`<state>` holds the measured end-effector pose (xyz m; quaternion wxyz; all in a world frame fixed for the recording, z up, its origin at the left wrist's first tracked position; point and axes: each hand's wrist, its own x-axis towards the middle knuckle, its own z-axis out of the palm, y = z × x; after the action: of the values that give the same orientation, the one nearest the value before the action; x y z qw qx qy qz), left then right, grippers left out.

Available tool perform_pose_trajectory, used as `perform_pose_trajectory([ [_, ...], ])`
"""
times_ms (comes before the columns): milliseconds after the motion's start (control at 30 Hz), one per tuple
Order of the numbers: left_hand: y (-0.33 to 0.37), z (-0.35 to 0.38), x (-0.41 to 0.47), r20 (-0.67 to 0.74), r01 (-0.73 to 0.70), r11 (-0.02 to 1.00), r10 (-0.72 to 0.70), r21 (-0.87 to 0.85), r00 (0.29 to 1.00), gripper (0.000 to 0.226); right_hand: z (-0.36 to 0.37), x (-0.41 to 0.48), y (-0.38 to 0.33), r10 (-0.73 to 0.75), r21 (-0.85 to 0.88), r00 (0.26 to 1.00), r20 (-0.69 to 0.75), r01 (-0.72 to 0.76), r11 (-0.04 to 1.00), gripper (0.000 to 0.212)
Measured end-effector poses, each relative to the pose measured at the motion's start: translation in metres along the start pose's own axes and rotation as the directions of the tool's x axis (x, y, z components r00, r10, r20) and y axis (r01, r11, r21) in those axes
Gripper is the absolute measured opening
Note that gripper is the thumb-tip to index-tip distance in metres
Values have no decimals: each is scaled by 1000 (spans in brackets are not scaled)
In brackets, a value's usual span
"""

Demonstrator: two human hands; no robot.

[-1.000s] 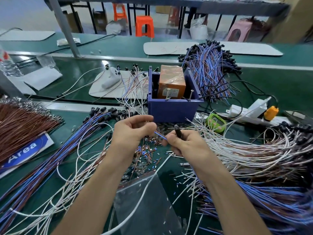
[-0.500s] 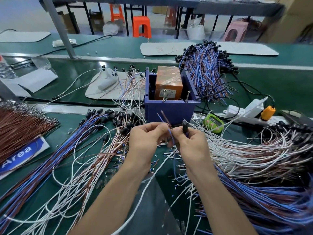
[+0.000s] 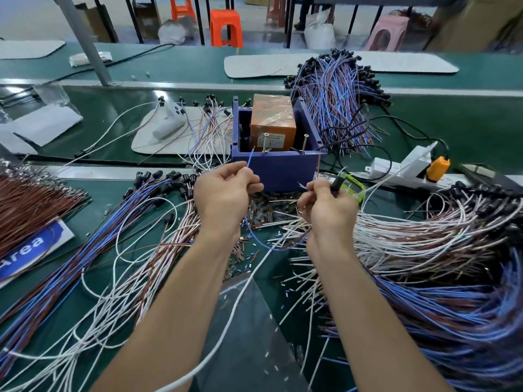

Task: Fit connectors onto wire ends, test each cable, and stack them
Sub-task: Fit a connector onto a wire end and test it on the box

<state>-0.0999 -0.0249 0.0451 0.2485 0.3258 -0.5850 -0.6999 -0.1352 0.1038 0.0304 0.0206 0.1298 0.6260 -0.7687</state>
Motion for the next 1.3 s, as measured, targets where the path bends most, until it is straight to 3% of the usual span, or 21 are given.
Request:
perform_pose_trajectory([
  [233, -4, 2, 5, -94, -28, 996, 36, 83, 995, 18, 0, 5, 2, -3, 2, 1000, 23, 3, 1000, 33],
  [567, -8, 12, 1, -48, -69, 989, 76, 133, 996, 15, 0, 8, 0, -3, 14, 1000, 31, 2, 1000, 34],
  [1033, -5, 13, -1, -22, -84, 987, 88, 137, 996, 14, 6, 15, 3, -16, -153, 999, 29, 20, 988, 34],
  [1300, -5, 12, 0, -20, -91, 987, 95, 136, 995, 16, 5, 19, 7, -55, -136, 996, 69, 64, 989, 30],
])
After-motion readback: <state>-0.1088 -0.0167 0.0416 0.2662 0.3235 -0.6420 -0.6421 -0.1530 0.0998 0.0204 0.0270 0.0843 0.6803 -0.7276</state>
